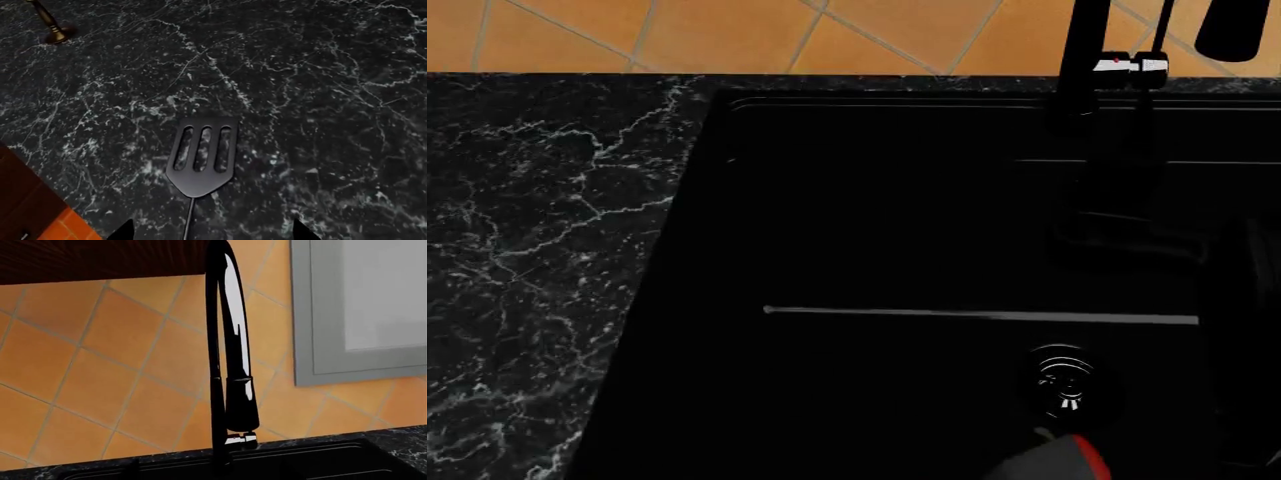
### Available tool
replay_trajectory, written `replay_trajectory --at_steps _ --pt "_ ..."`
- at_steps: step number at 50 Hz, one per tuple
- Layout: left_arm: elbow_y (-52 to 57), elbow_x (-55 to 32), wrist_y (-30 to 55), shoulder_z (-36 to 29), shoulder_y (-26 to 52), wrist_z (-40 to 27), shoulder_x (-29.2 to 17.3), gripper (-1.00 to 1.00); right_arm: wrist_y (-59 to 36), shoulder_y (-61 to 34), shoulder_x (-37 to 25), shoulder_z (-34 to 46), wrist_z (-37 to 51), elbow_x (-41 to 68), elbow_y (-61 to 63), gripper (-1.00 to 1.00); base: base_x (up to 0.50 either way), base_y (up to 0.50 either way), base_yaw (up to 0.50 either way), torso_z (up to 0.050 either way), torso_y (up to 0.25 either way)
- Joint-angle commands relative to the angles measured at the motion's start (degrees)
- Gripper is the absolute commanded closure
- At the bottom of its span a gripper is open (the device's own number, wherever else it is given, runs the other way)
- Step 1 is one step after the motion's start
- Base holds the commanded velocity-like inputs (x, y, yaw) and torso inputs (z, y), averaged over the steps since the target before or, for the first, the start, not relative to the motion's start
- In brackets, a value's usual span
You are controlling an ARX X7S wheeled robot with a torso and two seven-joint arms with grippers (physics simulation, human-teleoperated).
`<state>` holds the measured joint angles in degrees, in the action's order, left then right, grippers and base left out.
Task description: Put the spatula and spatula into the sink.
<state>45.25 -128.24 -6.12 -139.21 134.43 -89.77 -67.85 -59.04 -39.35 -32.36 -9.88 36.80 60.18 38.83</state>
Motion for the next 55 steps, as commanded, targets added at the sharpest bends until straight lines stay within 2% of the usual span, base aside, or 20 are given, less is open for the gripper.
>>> replay_trajectory --at_steps 1,13,37,55 --pt "-0.4 0.2 -1.7 -2.0 -1.5 1.0 0.4 -1.00 0.0 -0.2 -0.2 0.2 0.2 0.3 -0.1 -1.00 0.00 0.00 0.00 0.000 0.000" --pt "-4.5 0.7 -1.8 -2.4 -5.7 5.5 0.0 -1.00 0.6 0.2 -0.2 0.6 0.0 -0.2 -0.4 -1.00 0.00 0.00 0.00 0.000 0.000" --pt "-5.3 2.2 -1.7 -2.3 -7.2 4.0 -1.8 -1.00 1.1 0.0 -0.4 0.9 0.2 0.2 -0.6 -1.00 0.00 0.00 0.00 0.000 0.000" --pt "-9.5 1.4 1.0 -2.8 -8.8 7.1 -2.7 -1.00 0.7 -0.5 -0.8 0.9 1.2 1.1 -0.2 -1.00 0.00 0.00 0.00 0.000 0.000"
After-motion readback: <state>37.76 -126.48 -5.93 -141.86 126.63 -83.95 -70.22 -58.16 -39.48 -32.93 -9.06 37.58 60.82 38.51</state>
